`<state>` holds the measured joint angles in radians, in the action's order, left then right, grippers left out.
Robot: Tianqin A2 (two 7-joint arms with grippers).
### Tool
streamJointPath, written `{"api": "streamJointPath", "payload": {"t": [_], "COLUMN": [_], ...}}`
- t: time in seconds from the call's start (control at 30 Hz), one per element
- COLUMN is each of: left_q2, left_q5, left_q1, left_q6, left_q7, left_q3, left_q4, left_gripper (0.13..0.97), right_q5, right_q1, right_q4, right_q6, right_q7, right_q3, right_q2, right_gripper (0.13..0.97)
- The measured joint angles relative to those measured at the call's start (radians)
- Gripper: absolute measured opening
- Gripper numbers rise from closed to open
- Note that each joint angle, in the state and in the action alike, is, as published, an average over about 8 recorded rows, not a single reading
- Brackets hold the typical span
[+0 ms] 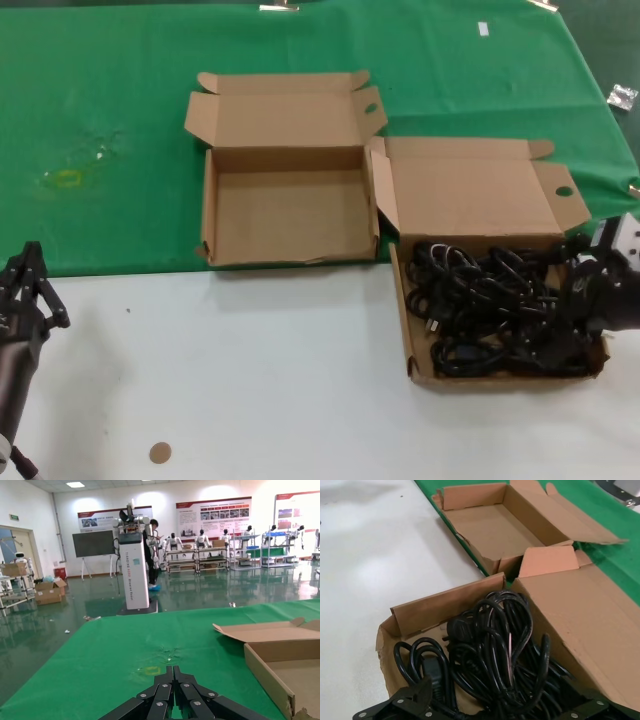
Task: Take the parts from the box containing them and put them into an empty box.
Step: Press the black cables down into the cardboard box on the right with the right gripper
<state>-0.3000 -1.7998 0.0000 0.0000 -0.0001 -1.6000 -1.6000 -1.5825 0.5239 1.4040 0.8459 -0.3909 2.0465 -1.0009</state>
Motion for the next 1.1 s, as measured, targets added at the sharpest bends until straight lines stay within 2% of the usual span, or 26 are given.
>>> {"api": "streamJointPath", "payload": {"t": [0.37,0.63,0.77,1.03,1.1], "left_q2": [0.0,0.0,0.0,0.0,0.0], "left_q5": [0.0,0.0,0.0,0.0,0.0], "left_q1": [0.0,0.0,0.0,0.0,0.0], "left_q6": [0.0,0.0,0.0,0.0,0.0], "left_q7": [0.0,0.0,0.0,0.0,0.0], "left_q3": [0.0,0.0,0.0,0.0,0.0], "left_q4": [0.0,0.0,0.0,0.0,0.0], "left_gripper": [0.152,0.152,0.152,0.152,0.152], "right_q5": [0.04,0.058,0.068,0.084,0.087], "right_q1": [0.0,-0.008,-0.013,-0.026,-0.03], "right_q4": [-0.048,-0.053,-0.048,-0.034,-0.029], "right_q6": [0.037,0.048,0.051,0.052,0.053], "right_q7": [0.025,0.027,0.023,0.01,0.006], "right_q3": [-0.029,-0.053,-0.064,-0.083,-0.088], "right_q2": [0.064,0.081,0.083,0.086,0.086], "right_gripper": [0.817,0.636,0.636,0.413,0.393]}}
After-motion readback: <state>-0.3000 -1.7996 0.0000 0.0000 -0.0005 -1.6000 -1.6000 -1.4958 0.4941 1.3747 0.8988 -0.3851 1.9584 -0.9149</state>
